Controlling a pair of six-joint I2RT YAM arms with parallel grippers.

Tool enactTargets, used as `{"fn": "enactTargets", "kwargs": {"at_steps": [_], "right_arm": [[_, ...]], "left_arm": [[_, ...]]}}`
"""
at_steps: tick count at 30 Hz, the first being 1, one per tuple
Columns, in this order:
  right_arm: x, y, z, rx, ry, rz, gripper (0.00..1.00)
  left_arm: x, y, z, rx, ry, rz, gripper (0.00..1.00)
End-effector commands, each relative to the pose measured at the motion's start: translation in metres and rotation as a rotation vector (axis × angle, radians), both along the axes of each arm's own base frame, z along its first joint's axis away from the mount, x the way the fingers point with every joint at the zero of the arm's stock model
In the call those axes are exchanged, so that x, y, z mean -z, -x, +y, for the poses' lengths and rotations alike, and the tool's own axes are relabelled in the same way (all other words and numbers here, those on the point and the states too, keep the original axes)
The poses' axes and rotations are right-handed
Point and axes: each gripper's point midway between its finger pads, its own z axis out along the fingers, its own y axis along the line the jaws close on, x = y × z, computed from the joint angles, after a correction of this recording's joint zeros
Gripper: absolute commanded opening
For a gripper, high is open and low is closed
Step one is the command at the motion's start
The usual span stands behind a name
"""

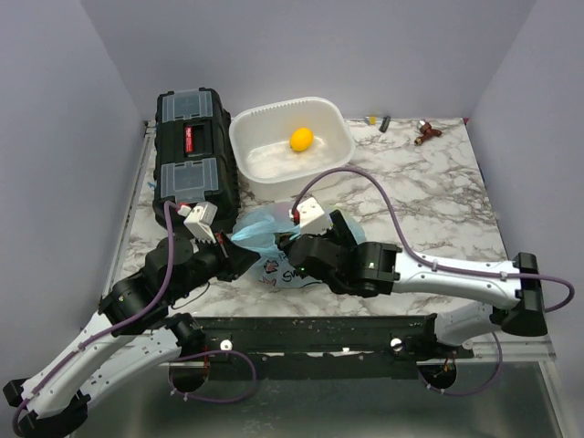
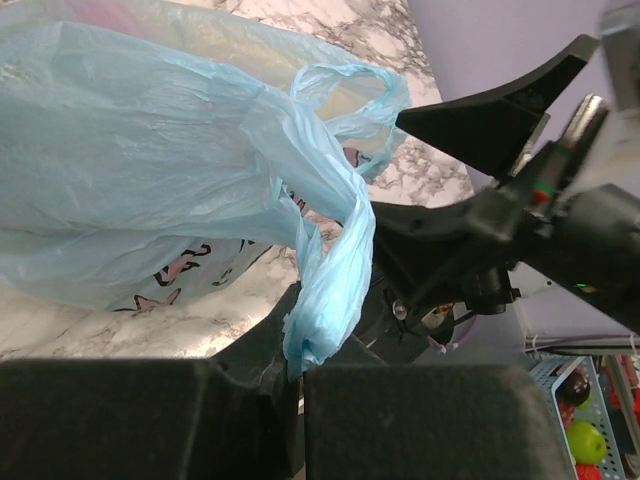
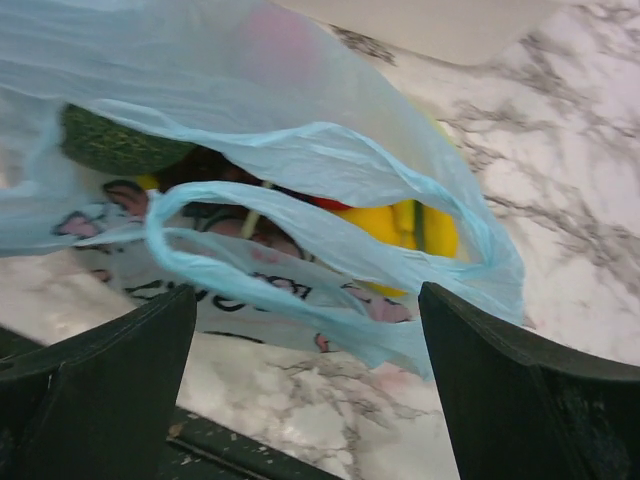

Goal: Take the fake fruits out of the plastic bag
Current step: Adjust the plastic bag at the center of the board.

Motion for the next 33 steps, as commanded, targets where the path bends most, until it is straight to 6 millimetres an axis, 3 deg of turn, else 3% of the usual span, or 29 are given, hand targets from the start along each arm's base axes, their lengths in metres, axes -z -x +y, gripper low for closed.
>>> {"fn": "enactTargets", "kwargs": {"at_steps": [1, 5, 7, 9, 11, 12, 15, 19, 21, 24, 26, 28, 33], "right_arm": [[0.004, -0.026, -0.043, 0.178, 0.221, -0.202, 0.99], [-0.007, -0.037, -0.051, 0.311, 0.190, -0.298, 0.97], [-0.013, -0.038, -0.043, 0.315, 0.115, -0.287, 0.63], [-0.015, -0.042, -0.043, 0.331, 0.037, -0.264, 0.43], [-0.012, -0.050, -0.057, 0.396, -0.063, -0.203, 0.12], [-0.010, -0.052, -0.068, 0.425, -0.117, -0.172, 0.02], [-0.012, -0.046, -0.088, 0.410, -0.349, -0.080, 0.01], [0.012, -0.016, -0.099, 0.293, -0.568, 0.008, 0.03], [0.034, -0.010, -0.127, 0.398, -0.585, 0.025, 0.06], [0.068, 0.004, -0.186, 0.709, -0.563, 0.067, 0.09], [0.070, 0.011, -0.203, 0.816, -0.591, 0.085, 0.08], [0.067, 0.013, -0.208, 0.853, -0.630, 0.094, 0.01], [0.041, 0.012, -0.234, 0.941, -0.697, 0.009, 0.01]], "left_arm": [[-0.001, 0.000, 0.003, -0.012, 0.000, 0.003, 0.00], [0.002, -0.002, 0.002, -0.015, -0.010, 0.014, 0.00], [0.004, -0.002, 0.002, -0.022, -0.012, 0.023, 0.00], [0.010, -0.003, 0.003, -0.031, -0.022, 0.041, 0.00], [0.016, -0.003, 0.005, -0.041, -0.036, 0.058, 0.00], [0.020, -0.003, 0.008, -0.055, -0.048, 0.066, 0.00], [0.035, -0.004, 0.020, -0.105, -0.094, 0.092, 0.00], [0.055, -0.002, 0.035, -0.174, -0.115, 0.132, 0.00], [0.063, -0.001, 0.041, -0.205, -0.104, 0.145, 0.00], [0.080, 0.000, 0.052, -0.265, -0.104, 0.173, 0.00], [0.090, 0.002, 0.060, -0.296, -0.126, 0.195, 0.00], [0.095, 0.003, 0.065, -0.312, -0.144, 0.203, 0.00], [0.073, 0.002, 0.092, -0.379, -0.207, 0.135, 0.00]]}}
